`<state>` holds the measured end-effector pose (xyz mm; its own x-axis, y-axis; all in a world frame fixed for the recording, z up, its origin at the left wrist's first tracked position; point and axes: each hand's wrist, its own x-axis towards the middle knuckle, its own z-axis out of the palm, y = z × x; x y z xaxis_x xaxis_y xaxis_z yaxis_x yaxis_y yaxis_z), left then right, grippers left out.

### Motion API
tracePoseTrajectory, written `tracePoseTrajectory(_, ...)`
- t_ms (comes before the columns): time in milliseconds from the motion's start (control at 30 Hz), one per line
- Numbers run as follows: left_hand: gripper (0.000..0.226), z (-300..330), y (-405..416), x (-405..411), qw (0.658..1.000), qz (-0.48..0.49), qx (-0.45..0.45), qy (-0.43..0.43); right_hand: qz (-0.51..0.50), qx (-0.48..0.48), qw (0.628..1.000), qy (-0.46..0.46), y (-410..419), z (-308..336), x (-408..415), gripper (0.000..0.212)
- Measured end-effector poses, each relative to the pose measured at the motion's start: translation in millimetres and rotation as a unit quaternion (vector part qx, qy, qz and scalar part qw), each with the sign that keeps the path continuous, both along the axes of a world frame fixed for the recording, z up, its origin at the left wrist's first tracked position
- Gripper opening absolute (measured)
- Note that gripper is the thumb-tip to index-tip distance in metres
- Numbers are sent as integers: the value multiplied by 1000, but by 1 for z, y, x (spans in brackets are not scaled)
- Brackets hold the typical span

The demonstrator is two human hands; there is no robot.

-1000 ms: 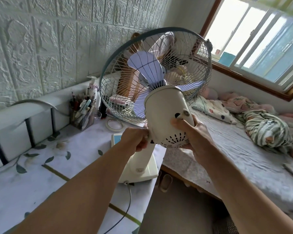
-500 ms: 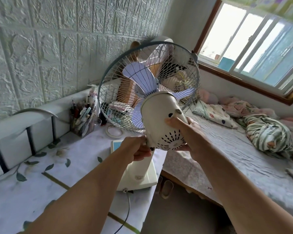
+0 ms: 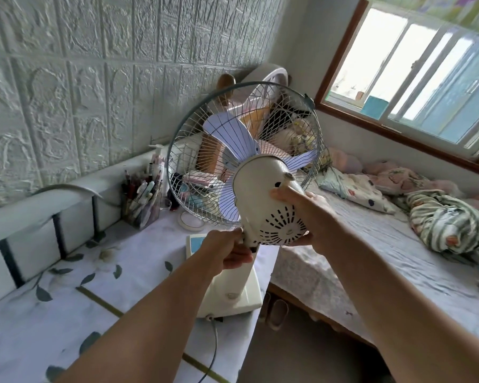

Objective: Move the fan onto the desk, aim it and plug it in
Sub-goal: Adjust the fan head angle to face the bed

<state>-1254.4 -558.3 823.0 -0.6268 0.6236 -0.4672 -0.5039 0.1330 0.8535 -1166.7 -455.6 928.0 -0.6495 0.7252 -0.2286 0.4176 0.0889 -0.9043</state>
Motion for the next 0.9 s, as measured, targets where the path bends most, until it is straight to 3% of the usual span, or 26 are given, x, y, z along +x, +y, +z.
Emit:
tracePoseTrajectory(200,31,1,2,-1,1000,-1,-2,2,5,0,1000,-30,4,1,-4,82)
tracePoseTrajectory(333,34,0,3,0,1000,-5,1,4,15,-6,998,-55,5,5,-9,70)
tracePoseTrajectory(567,29,-2,2,-2,1000,-7,6,0,9,-6,998,-54,4,2,-10,75)
tracePoseTrajectory(767,24,-7,2,-5,1000,-19,3,3,29,5,997,-69,3,5,-9,93)
tracePoseTrajectory(900,19,-10,-4,-13,998,-39,7,41,38,12,997,-71,4,4,-10,83)
